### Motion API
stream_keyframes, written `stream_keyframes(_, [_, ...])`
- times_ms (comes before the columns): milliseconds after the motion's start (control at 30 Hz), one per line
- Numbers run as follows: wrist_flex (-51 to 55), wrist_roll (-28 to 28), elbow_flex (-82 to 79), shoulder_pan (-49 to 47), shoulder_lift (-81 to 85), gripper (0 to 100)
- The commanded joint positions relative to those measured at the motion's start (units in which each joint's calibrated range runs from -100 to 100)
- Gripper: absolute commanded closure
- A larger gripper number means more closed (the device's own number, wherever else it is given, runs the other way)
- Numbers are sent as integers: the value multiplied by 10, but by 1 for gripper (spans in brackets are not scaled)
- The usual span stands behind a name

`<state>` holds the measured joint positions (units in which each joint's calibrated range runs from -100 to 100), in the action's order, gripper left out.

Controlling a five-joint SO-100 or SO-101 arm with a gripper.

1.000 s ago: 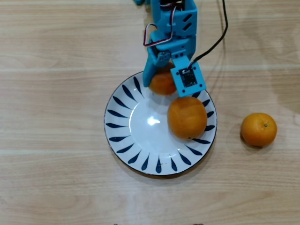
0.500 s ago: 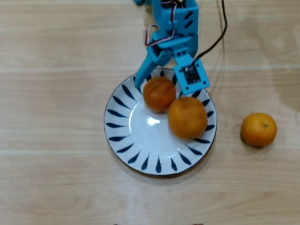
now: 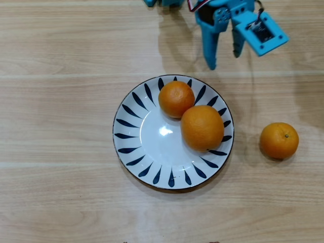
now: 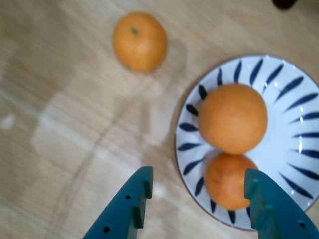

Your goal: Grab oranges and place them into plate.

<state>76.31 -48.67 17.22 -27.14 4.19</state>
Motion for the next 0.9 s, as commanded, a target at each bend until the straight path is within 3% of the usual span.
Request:
stream_keyframes(0, [-58,-19,89,-30,-62,79])
stream_keyframes(233, [-314,-25,59,-66,-186,79])
stream_keyframes(433, [-488,-25,3,-83,-241,70])
stream_keyframes(633, [-573,-25,-26,-88,-279,61])
stream_keyframes(733, [-594,-50,-25,-94,-305,56])
stream_keyframes(867, [-632,-67,-23,-100,-344,56])
